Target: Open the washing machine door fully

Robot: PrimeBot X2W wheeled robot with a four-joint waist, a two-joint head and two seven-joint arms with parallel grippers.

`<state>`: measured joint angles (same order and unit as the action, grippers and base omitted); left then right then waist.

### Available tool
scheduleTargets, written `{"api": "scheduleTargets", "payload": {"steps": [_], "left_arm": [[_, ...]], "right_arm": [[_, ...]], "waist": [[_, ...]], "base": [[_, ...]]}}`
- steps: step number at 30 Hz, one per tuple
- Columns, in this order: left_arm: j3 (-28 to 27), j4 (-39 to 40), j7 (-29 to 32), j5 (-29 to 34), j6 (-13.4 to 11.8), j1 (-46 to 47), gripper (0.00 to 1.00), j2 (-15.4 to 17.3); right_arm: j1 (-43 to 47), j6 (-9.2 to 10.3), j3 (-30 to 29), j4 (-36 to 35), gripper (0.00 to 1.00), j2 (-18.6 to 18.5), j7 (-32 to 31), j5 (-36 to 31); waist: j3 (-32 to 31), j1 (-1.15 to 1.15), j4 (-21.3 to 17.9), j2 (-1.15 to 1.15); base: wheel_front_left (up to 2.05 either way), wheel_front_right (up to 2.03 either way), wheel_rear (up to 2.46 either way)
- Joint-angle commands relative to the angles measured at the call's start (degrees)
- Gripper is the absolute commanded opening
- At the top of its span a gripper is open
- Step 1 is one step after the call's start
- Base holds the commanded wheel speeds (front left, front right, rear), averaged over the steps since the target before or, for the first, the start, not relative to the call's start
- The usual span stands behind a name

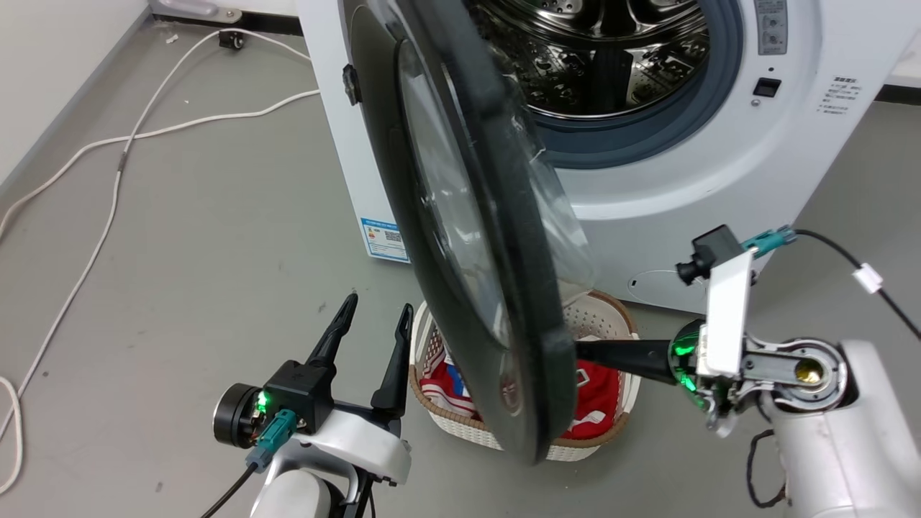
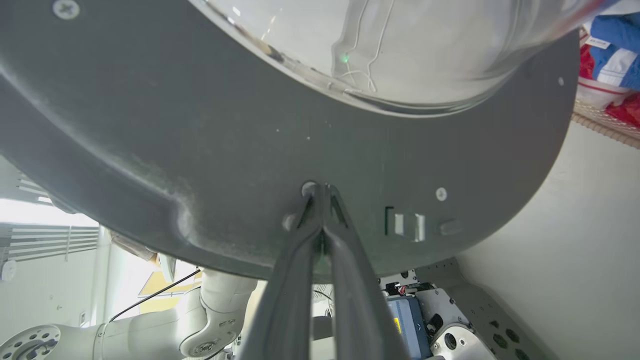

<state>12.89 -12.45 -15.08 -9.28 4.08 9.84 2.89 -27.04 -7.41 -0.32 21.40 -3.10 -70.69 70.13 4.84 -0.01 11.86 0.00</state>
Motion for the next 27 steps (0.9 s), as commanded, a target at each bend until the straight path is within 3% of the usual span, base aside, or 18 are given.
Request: {"api": "scheduleTargets", "payload": {"steps": [1,11,19,27], "left_arm": [[-0.01,-0.15,-0.13,0.34,0.4,-0.27,1.0,-0.01],[-0.32,-0.86,-0.13,0.77,0.86,-1.1,1.0,0.09],[-0.93,-1.75,-0.13,0.52,1.32,-1.9,1.0,0.48],[-2.39,-2.08,-0.13,-0.55,1.5,-2.65,1.0,1.1]], "right_arm": [[1.12,-0.15,1.77,-0.45,0.0,0.38,1.06,1.49],[4.23,-0.15,6.66,-4.31,0.0,0.28,13.3,4.86],[9.82,-0.15,-0.78,-9.23,0.0,0.23,37.98,-1.59],[18.7,-0.15,-8.78,-16.71,0.03,-0.4,53.05,-8.03]], "waist": [[-0.14,0.01,-0.3,0.0],[-1.5,0.01,-2.48,0.0],[-3.47,0.01,-4.83,0.0],[-4.27,0.01,-6.78,0.0]], "base": [[0.0,0.0,0.0],[0.0,0.0,0.0],[0.0,0.0,0.0],[0.0,0.0,0.0]]}}
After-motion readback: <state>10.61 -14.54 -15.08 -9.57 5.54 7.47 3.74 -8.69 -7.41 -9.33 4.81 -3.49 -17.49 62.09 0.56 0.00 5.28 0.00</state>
